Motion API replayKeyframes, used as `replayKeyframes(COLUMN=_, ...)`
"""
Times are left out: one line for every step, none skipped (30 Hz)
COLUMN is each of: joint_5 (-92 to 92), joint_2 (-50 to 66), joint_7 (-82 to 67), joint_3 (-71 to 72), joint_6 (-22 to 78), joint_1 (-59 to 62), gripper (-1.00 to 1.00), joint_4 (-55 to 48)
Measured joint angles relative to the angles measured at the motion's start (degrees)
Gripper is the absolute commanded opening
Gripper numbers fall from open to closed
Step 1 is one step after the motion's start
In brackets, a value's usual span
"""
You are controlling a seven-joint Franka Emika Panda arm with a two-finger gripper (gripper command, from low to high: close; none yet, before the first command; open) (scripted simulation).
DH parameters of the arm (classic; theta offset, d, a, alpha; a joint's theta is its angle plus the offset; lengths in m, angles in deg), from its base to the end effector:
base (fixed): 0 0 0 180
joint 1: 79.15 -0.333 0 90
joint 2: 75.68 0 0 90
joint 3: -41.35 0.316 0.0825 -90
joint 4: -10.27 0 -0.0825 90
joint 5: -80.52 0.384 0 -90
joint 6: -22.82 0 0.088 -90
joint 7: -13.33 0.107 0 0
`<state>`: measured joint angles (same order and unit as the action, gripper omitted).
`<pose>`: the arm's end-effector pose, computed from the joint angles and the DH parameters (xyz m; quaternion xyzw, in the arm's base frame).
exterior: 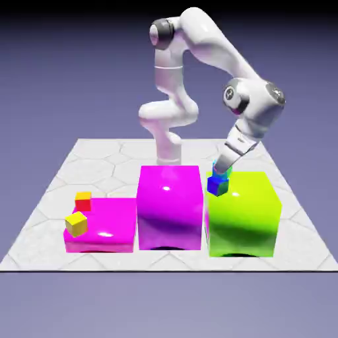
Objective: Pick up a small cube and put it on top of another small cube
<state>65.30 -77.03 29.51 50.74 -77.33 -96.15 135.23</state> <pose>0.4407 0.1925 0.3764 0.9620 0.1351 -0.1427 0.1895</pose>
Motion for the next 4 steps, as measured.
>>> replayKeyframes(joint_5=0.21, joint_2=-0.01, joint_7=-0.21, joint_3=0.19, joint_6=2.09, joint_1=0.59, gripper=1.00, joint_4=-2.07)
replayKeyframes(joint_5=0.41, joint_2=-0.01, joint_7=-0.42, joint_3=0.39, joint_6=4.19, joint_1=-0.02, gripper=1.00, joint_4=-4.14)
replayKeyframes(joint_5=0.62, joint_2=-0.01, joint_7=-0.63, joint_3=0.58, joint_6=6.28, joint_1=-1.35, gripper=1.00, joint_4=-6.22)
replayKeyframes(joint_5=0.83, joint_2=-0.02, joint_7=-0.85, joint_3=0.77, joint_6=8.38, joint_1=-2.50, gripper=1.00, joint_4=-8.29)
